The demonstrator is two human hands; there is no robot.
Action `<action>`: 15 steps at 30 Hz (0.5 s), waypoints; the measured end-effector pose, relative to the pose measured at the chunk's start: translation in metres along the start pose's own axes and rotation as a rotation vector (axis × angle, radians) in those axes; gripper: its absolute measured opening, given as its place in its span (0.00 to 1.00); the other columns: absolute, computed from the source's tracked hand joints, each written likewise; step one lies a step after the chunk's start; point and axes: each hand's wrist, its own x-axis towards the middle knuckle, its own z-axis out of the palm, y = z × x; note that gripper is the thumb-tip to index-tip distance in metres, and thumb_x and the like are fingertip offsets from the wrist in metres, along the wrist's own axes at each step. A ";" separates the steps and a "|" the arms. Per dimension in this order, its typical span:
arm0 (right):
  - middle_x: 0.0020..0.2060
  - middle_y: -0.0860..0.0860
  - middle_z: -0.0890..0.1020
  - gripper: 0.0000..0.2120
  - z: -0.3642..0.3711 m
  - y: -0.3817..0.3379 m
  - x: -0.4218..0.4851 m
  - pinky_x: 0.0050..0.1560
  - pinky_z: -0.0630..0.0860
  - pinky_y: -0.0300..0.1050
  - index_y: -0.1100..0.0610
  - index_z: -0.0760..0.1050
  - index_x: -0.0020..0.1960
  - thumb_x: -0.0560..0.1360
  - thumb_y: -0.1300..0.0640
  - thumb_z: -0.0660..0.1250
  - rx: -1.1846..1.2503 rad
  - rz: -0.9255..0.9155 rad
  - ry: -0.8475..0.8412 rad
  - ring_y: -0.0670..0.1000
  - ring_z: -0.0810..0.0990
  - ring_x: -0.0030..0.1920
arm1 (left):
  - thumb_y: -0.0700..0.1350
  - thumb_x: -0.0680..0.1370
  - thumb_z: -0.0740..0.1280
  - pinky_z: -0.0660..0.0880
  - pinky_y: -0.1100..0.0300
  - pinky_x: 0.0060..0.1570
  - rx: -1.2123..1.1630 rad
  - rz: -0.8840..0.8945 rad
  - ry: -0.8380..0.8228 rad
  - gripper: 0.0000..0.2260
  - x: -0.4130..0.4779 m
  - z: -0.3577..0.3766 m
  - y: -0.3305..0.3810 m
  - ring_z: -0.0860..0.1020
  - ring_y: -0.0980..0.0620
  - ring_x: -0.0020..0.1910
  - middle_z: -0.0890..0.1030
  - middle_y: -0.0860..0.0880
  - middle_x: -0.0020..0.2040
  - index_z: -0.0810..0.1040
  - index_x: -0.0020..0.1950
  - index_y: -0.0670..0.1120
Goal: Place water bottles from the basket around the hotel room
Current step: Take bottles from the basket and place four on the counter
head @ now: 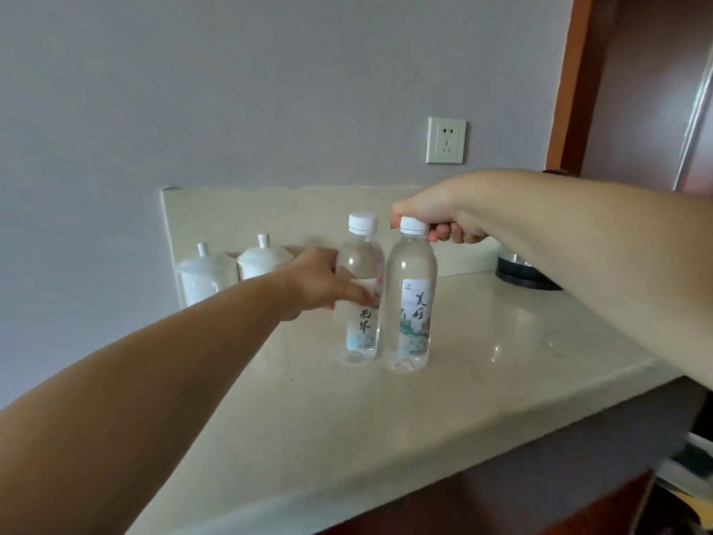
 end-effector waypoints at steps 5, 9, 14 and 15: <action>0.14 0.47 0.62 0.19 -0.007 0.002 0.068 0.19 0.53 0.26 0.53 0.62 0.26 0.70 0.45 0.61 0.036 0.029 0.037 0.45 0.54 0.13 | 0.41 0.60 0.79 0.75 0.43 0.60 -0.091 0.010 -0.017 0.25 0.069 0.003 -0.017 0.82 0.43 0.53 0.84 0.42 0.53 0.79 0.55 0.41; 0.23 0.49 0.65 0.12 -0.004 0.001 0.101 0.20 0.55 0.31 0.52 0.66 0.31 0.71 0.49 0.60 0.094 -0.053 0.131 0.46 0.58 0.17 | 0.41 0.61 0.79 0.78 0.47 0.56 -0.086 0.033 0.132 0.18 0.105 0.011 -0.026 0.83 0.46 0.49 0.84 0.44 0.48 0.80 0.48 0.44; 0.22 0.53 0.72 0.13 -0.006 0.005 0.130 0.22 0.60 0.32 0.56 0.69 0.33 0.71 0.49 0.62 0.100 -0.187 0.275 0.49 0.66 0.17 | 0.43 0.61 0.80 0.77 0.63 0.36 -0.058 0.051 0.248 0.14 0.130 0.020 -0.033 0.83 0.55 0.39 0.84 0.51 0.40 0.78 0.40 0.52; 0.18 0.53 0.73 0.16 -0.007 0.007 0.134 0.21 0.61 0.31 0.57 0.69 0.32 0.71 0.47 0.61 0.061 -0.219 0.320 0.48 0.66 0.13 | 0.44 0.61 0.80 0.76 0.65 0.33 -0.049 0.053 0.263 0.14 0.132 0.021 -0.033 0.82 0.57 0.37 0.84 0.53 0.38 0.78 0.39 0.52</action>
